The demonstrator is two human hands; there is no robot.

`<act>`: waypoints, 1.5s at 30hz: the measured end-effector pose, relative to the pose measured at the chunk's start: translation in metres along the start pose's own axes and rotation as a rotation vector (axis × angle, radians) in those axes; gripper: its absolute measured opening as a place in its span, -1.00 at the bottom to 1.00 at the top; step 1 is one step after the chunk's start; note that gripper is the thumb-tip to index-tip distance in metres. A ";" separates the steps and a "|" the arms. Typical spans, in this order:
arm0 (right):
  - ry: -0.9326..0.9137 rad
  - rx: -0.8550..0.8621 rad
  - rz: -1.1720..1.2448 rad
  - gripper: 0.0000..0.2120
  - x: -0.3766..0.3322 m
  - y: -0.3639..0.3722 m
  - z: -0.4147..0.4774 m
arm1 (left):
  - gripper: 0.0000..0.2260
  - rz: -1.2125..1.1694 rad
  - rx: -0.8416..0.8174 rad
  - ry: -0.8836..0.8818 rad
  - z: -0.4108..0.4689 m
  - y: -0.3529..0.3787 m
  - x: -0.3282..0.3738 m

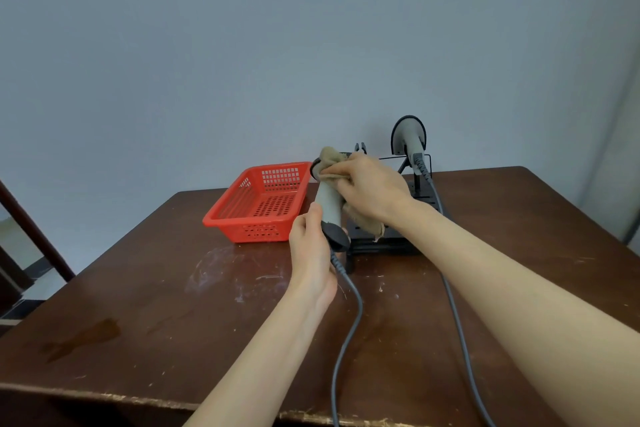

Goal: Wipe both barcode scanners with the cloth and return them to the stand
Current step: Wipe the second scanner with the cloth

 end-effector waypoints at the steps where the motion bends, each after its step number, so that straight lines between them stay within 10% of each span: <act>1: 0.018 0.019 -0.009 -0.70 0.001 0.001 0.001 | -0.80 0.013 0.007 0.011 0.000 0.000 0.001; 20: -0.083 -0.199 0.260 -0.71 0.011 0.014 -0.023 | -0.72 -0.326 -0.014 -0.126 0.015 -0.007 0.010; 29: 0.120 0.205 0.461 -0.83 0.015 0.014 -0.016 | -0.74 -0.547 -0.039 -0.277 0.009 -0.012 0.017; 37: -0.081 -0.115 0.511 -0.75 -0.003 0.015 -0.024 | -0.73 -0.585 -0.060 -0.277 0.005 -0.013 0.020; 45: 0.012 0.062 0.386 -0.72 0.010 0.015 -0.011 | -0.76 -0.687 -0.094 -0.303 0.002 -0.011 0.020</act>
Point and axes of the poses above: each hand's wrist, its own z-axis towards the middle knuckle, its own y-axis out of the palm, x = y × z, the point moved 1 cm from there along z, towards the middle knuckle, and after that the axes turned 4 degrees about -x, right-handed, at the moved point
